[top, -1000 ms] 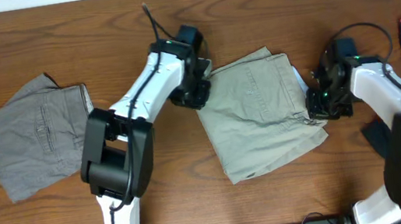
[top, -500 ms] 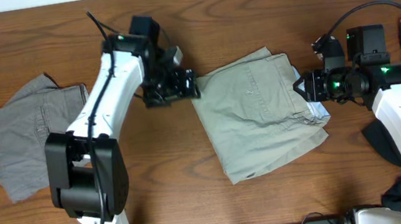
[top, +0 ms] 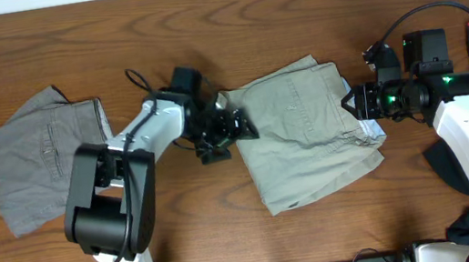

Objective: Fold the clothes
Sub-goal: 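Grasp the folded khaki shorts with the left gripper and lift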

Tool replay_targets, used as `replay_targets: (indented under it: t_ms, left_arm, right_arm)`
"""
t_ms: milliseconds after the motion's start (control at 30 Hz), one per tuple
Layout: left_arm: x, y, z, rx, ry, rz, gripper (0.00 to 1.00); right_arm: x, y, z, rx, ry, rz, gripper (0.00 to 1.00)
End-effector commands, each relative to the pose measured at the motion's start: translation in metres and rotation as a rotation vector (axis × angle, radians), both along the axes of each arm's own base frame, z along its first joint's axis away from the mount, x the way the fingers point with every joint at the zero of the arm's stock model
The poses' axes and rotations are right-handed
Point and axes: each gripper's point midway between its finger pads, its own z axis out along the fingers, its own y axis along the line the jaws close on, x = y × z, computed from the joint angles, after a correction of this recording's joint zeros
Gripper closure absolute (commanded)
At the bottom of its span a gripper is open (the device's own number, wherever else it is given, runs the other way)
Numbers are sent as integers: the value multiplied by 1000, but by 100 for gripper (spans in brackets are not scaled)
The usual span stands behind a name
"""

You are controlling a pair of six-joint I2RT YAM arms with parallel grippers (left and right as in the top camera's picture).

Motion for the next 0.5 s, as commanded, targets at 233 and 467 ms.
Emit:
replay_targets:
  t_ms: [233, 467]
  left_arm:
    - [-20, -43, -20, 10, -9, -6, 70]
    - [-5, -32, -4, 12, -101, -4, 94]
  right_arm:
    - [0, 8, 2, 13, -4, 31, 57]
    - [0, 8, 2, 13, -3, 31, 58]
